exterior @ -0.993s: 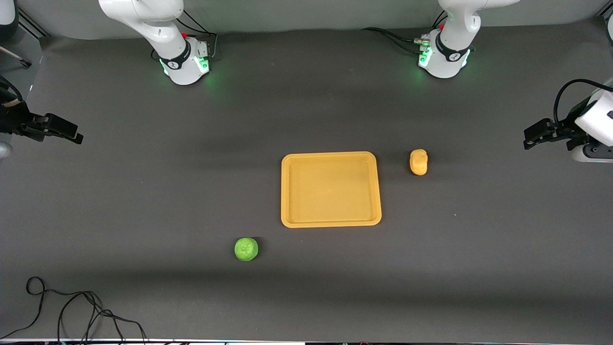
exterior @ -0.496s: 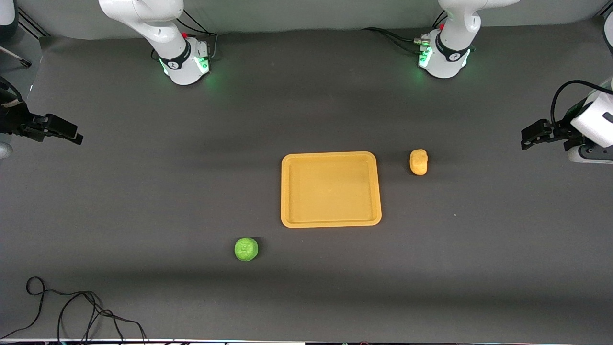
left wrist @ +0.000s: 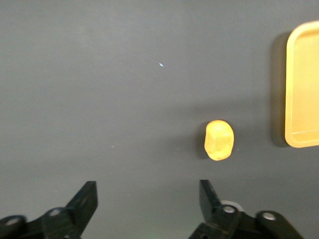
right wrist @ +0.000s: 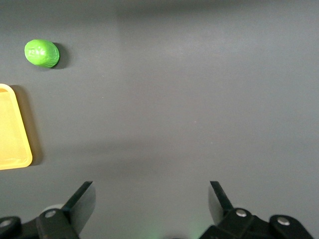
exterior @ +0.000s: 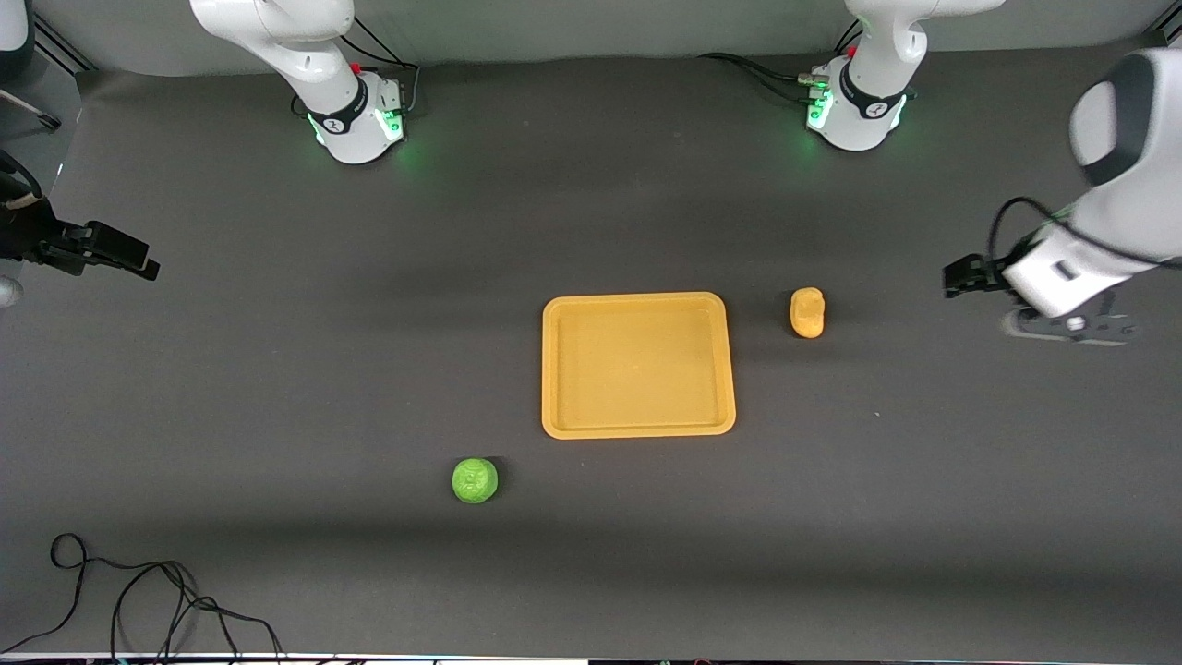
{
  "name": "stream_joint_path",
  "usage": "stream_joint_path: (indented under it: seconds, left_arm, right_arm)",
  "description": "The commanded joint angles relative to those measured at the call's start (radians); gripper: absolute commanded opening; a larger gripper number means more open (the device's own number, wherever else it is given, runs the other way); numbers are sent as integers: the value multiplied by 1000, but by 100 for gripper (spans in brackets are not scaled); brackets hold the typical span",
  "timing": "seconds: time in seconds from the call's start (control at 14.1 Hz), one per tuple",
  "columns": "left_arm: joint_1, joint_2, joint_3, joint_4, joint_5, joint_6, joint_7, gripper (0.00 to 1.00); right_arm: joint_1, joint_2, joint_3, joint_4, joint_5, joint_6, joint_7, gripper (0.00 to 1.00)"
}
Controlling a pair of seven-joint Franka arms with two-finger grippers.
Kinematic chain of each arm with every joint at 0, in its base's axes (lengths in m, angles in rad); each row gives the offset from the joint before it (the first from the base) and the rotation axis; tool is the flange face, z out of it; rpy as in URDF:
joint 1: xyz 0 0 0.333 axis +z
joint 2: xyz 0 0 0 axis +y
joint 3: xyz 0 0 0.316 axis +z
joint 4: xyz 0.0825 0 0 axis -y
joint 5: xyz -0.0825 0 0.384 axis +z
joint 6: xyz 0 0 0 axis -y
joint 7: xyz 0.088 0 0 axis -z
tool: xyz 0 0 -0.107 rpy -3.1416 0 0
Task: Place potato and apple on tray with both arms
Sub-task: 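Reach the left gripper to the yellow potato while the right gripper starts moving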
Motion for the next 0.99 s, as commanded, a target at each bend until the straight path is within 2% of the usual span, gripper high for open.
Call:
stream_joint_path:
  seconds: [0.0,0.14,0.28,0.35,0.64,0.92]
  left_arm:
    - [-61,16,8,-70,-27,40,-27,96]
    - [-80,39,8,-120,-64,85,-27,96]
    - [-87,70,8,-240,-155,249,-27,96]
    - [-98,103,8,-283,-164,327,-25,97]
    - [-184,249,8,-309,-174,437,-28,97]
    - [-228,320,9,-308,-174,483,-28,99]
  right_arm:
    - [-6,13,0,26,16,-10,-13,100]
    - [-6,16,0,29,18,-10,-13,100]
    - [-3,22,0,29,18,0,-14,100]
    - [4,33,2,27,18,7,-14,100]
    - [74,105,11,44,19,101,2,100]
    - [210,295,11,257,18,107,72,100]
